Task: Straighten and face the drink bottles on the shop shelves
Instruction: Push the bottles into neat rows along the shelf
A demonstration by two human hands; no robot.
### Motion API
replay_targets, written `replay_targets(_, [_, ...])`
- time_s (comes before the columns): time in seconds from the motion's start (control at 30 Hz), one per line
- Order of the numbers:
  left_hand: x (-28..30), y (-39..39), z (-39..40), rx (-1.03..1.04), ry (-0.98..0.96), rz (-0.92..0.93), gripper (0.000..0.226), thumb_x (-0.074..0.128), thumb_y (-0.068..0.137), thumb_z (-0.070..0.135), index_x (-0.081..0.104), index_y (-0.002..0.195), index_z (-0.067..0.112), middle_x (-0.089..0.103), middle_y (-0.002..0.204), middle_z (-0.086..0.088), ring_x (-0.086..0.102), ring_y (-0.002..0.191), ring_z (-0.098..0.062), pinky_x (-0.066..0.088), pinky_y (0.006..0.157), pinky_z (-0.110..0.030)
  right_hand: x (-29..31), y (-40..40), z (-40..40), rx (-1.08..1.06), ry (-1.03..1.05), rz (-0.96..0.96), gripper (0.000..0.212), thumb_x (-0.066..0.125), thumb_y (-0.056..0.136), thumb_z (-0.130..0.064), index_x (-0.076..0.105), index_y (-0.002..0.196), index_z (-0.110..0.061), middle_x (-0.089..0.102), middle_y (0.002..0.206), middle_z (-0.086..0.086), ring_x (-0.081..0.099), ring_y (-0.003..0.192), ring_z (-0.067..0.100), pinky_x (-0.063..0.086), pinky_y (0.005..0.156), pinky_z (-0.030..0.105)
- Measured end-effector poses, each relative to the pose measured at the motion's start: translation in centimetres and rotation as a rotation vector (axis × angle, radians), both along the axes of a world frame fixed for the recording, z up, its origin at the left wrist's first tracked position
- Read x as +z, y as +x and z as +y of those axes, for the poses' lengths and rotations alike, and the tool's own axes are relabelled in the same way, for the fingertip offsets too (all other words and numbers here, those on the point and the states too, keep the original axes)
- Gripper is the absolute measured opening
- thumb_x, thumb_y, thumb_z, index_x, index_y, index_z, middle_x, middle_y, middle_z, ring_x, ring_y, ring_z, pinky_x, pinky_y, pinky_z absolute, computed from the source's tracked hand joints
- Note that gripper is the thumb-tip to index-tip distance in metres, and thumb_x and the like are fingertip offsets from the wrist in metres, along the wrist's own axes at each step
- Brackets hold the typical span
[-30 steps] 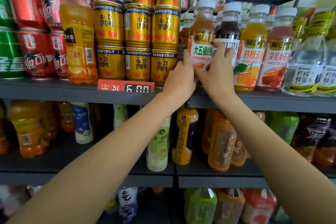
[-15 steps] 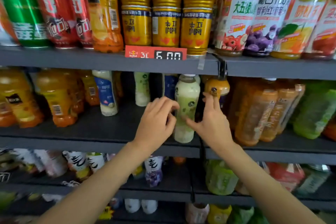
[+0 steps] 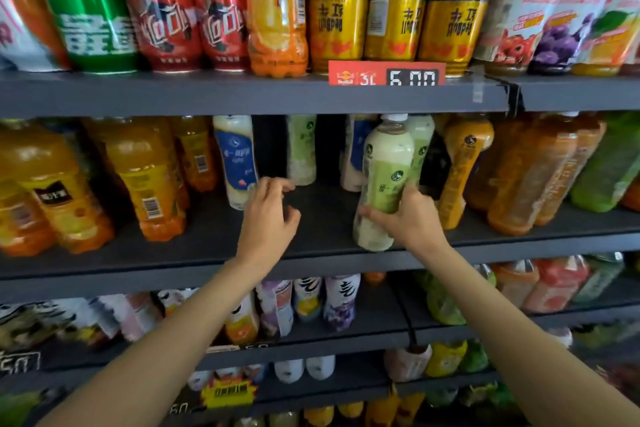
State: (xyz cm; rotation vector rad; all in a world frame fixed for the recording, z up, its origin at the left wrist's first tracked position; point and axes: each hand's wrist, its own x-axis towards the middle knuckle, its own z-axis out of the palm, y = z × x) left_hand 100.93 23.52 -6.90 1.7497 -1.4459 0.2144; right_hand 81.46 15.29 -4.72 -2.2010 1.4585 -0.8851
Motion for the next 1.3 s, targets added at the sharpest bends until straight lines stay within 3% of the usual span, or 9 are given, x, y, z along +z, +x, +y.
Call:
replay_targets(0.07, [0.2,1.6,0.4,0.049,-0.007,0.013,0.035,0.062,0.080,0.002,0.054,0.113,0.002,0.050,0.111,-0.016,0.049,0.107,-0.032,0.041,0.094,-0.043,0.2,2.4,0.7,0.037,0.013,0.005,0.060,0.073,0.074,-0.047,0.044,0.105,-0.005,0.063,0.099,0.010,0.062,0.089,0.028,0.048,0.068,0.034])
replay_targets(0.23, [2.1,5.8,-0.1,0.251,-0.019,0.039,0.061,0.071,0.078,0.012,0.040,0.129,0.000,0.040,0.130,-0.023,0.040,0.120,-0.036,0.034,0.101,-0.040,0.5,8.7,0.2,0.060,0.127,-0.041,0.065,0.074,0.074,-0.045,0.044,0.116,-0.005,0.060,0.110,0.013,0.062,0.096,0.033,0.053,0.079,0.048])
replay_targets(0.47, [2.8,8.9,-3.7,0.194,-0.014,0.336,0.075,0.076,0.075,0.026,0.035,0.132,0.000,0.051,0.129,-0.017,0.050,0.119,-0.032,0.042,0.098,-0.040,1.3,13.1,-3.0,0.052,0.238,0.046,0.061,0.070,0.079,-0.043,0.037,0.116,-0.006,0.059,0.112,0.014,0.064,0.095,0.033,0.054,0.080,0.046])
replay_targets(0.63, [2.3,10.3,-4.8,0.189,0.084,0.432,0.064,0.075,0.077,0.026,0.039,0.125,0.002,0.053,0.128,-0.016,0.057,0.112,-0.035,0.047,0.094,-0.048,0.9,14.5,-4.4,0.085,0.282,-0.043,0.059,0.072,0.079,-0.036,0.036,0.116,-0.007,0.055,0.119,0.016,0.063,0.097,0.036,0.054,0.081,0.049])
replay_targets(0.83, [2.7,11.1,-4.2,0.141,0.095,0.531,0.054,0.076,0.076,0.018,0.052,0.123,0.005,0.058,0.126,-0.012,0.056,0.114,-0.027,0.047,0.092,-0.037,1.2,14.9,-5.2,0.120,0.312,-0.090,0.058,0.073,0.079,-0.033,0.037,0.116,-0.007,0.055,0.117,0.012,0.065,0.090,0.031,0.058,0.070,0.042])
replay_targets(1.0, [3.2,10.2,-2.2,0.029,0.163,0.491,0.046,0.079,0.073,0.021,0.061,0.115,0.011,0.065,0.114,-0.006,0.060,0.102,-0.019,0.047,0.085,-0.031,0.9,14.0,-5.3,0.163,0.376,-0.220,0.067,0.076,0.076,-0.032,0.037,0.123,-0.005,0.052,0.124,0.010,0.060,0.104,0.028,0.058,0.057,0.030])
replay_targets(1.1, [3.7,7.6,-1.8,-0.072,0.209,0.396,0.042,0.081,0.069,0.023,0.065,0.107,0.015,0.066,0.102,0.002,0.061,0.093,-0.012,0.047,0.080,-0.026,0.3,11.3,-4.3,0.076,0.215,-0.399,0.056,0.073,0.078,-0.038,0.050,0.116,-0.005,0.063,0.107,0.008,0.065,0.083,0.025,0.058,0.058,0.039])
replay_targets(1.2, [3.6,3.9,-2.6,-0.208,0.245,0.373,0.042,0.083,0.067,0.025,0.064,0.103,0.017,0.065,0.099,0.007,0.062,0.088,-0.007,0.045,0.072,-0.019,-0.1,7.1,-2.7,-0.049,-0.083,-0.455,0.025,0.066,0.085,-0.030,0.058,0.090,-0.007,0.063,0.079,0.004,0.059,0.068,0.018,0.048,0.062,0.032])
replay_targets(1.3, [3.4,0.6,-4.4,-0.256,0.244,0.359,0.047,0.083,0.066,0.029,0.064,0.107,0.015,0.067,0.103,0.003,0.063,0.089,-0.011,0.049,0.075,-0.024,0.4,3.1,-1.4,-0.209,-0.296,-0.508,0.025,0.065,0.086,-0.020,0.054,0.101,-0.002,0.058,0.098,0.011,0.057,0.086,0.022,0.039,0.067,0.021])
